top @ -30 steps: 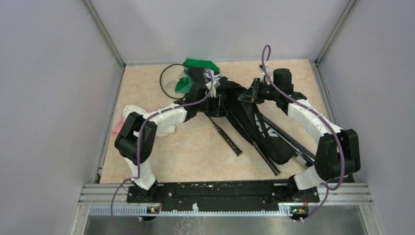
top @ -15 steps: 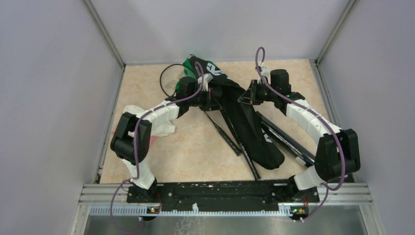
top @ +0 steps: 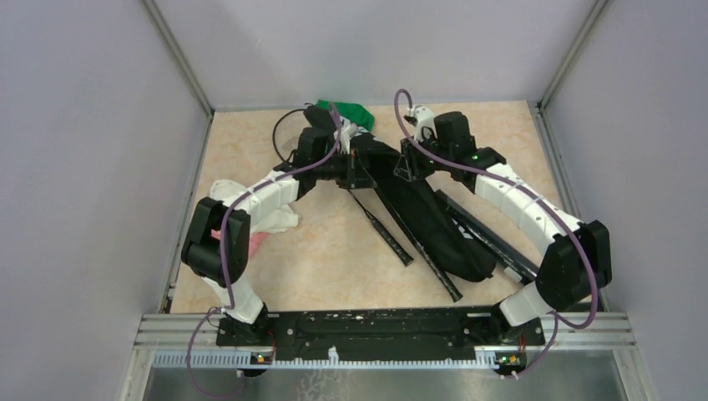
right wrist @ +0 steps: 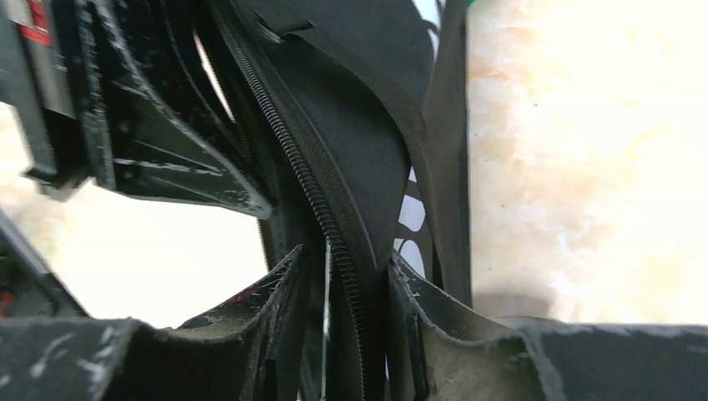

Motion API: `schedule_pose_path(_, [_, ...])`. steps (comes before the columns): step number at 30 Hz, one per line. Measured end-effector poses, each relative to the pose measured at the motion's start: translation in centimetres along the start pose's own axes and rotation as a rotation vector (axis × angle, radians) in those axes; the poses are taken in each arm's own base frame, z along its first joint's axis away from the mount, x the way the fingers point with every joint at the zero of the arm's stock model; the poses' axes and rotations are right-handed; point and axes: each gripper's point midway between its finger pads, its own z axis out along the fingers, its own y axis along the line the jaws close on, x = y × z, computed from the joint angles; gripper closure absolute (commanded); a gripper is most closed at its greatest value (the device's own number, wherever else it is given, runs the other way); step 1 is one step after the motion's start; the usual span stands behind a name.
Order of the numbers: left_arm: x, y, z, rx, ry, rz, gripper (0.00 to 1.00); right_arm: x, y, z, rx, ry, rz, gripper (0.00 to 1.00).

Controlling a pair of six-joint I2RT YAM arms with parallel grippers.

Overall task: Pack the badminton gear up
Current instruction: Adjust the racket in the racket bag.

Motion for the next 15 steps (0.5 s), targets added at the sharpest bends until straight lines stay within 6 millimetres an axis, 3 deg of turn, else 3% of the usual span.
schedule_pose_path(8, [0.2, -0.9, -0.4, 0.030, 0.016, 0.007, 1.00, 1.2, -0.6, 1.7, 0.131, 0.058, -0.237, 0.57])
schedule_pose_path(15, [-0.3, -1.6, -1.2, 0.046, 0.003, 0.027, 1.00, 0.2, -1.4, 2.1, 0.191, 0.041, -0.363, 0.54])
